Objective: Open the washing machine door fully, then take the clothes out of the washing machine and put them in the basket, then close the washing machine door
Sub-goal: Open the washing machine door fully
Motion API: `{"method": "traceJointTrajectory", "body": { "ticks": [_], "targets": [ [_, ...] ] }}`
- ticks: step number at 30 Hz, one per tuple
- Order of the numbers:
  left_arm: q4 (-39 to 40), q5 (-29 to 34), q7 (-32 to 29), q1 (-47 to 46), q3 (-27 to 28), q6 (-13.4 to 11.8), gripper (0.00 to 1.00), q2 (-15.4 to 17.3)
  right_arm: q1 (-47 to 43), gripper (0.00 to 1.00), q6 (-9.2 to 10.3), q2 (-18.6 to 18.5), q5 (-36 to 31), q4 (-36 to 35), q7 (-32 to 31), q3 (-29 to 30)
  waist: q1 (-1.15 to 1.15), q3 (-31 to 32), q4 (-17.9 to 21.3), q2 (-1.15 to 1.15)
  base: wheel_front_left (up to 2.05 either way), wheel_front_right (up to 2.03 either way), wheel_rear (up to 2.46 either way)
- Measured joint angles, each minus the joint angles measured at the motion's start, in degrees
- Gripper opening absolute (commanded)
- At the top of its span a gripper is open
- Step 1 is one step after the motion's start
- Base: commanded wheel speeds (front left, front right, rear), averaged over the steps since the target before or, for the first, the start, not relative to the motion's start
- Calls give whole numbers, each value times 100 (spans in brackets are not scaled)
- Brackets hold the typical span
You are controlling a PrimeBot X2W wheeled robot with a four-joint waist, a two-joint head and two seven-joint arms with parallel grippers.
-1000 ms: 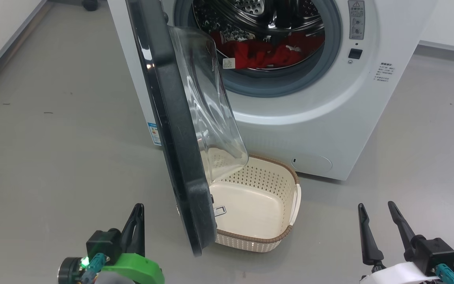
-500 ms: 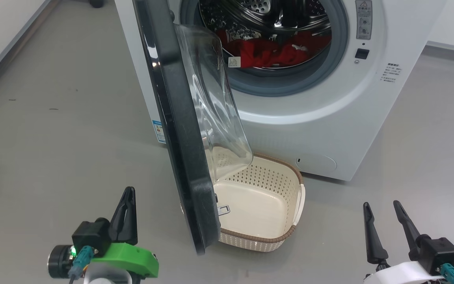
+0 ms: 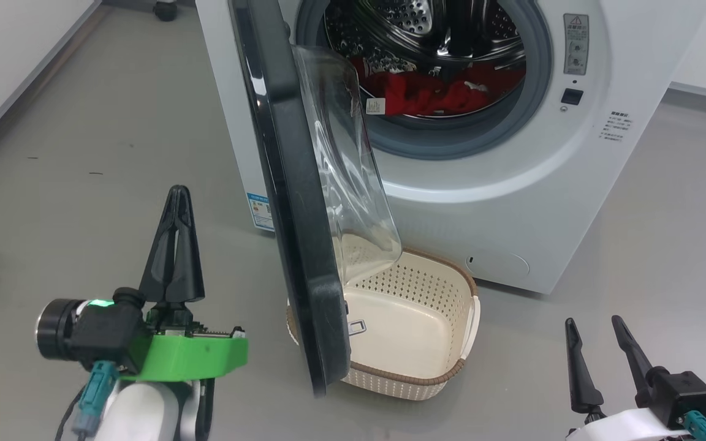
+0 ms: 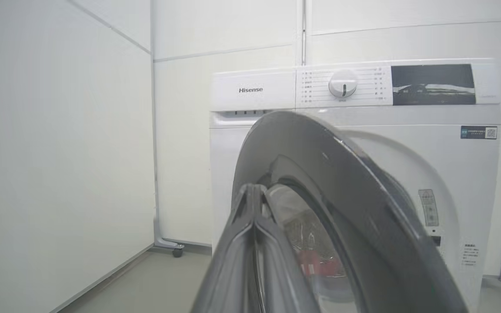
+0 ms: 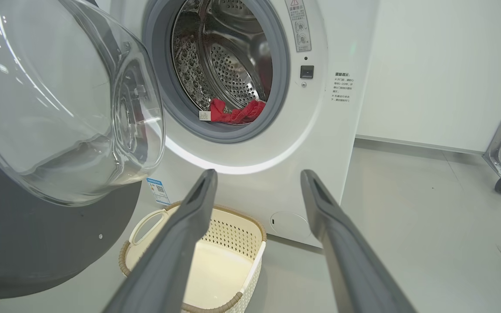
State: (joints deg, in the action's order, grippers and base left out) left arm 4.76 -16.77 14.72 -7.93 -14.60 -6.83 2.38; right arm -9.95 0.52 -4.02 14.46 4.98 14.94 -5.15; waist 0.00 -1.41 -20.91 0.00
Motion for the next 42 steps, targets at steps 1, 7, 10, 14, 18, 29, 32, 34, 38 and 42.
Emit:
{"method": "traceJointTrajectory", "body": {
  "ticks": [1, 7, 10, 14, 18, 29, 32, 34, 38, 42],
  "targets": [
    [290, 49, 0, -34, -97, 0, 0, -1, -1, 100, -44, 11, -7, 36, 0, -2, 0, 37, -4, 0, 0, 0, 0],
    [962, 70, 2, -34, -503, 33, 0, 3, -2, 100, -66, 49, -43, 76, 0, 5, 0, 114, 8, 0, 0, 0, 0],
    [1261, 49, 5, -33, -816, 174, 0, 5, -2, 100, -98, 53, -52, 82, 0, 16, 0, 125, 16, 0, 0, 0, 0],
    [1573, -111, 5, -20, -1270, 387, 0, 13, -2, 100, -107, 62, -77, 91, 0, 37, 0, 122, 18, 0, 0, 0, 0],
    [1653, -304, -34, 94, -1703, 591, 0, 19, -3, 100, -146, 73, -93, 102, 0, 54, 0, 110, 9, 0, 0, 0, 0],
    [1182, -569, -781, 590, -2418, 915, 0, 124, 6, 100, -247, 94, -202, 124, 0, 30, 0, -26, 57, 0, 0, 0, 0],
    [918, -638, -975, 662, -2439, 915, 0, 154, 12, 100, -285, 97, -213, 145, 0, 25, 0, -76, 109, 0, 0, 0, 0],
    [713, -646, -1090, 719, -2429, 912, 0, 188, 21, 100, -298, 99, -257, 166, 0, 23, 0, -107, 149, 0, 0, 0, 0],
    [366, -693, -1280, 773, -2327, 857, 0, 214, 46, 100, -301, 105, -257, 214, 0, 29, 0, -152, 230, 0, 0, 0, 0],
    [192, -699, -1338, 773, -2147, 758, 0, 215, 77, 100, -326, 119, -257, 230, 0, 51, 0, -199, 291, 0, 0, 0, 0]
  ]
}}
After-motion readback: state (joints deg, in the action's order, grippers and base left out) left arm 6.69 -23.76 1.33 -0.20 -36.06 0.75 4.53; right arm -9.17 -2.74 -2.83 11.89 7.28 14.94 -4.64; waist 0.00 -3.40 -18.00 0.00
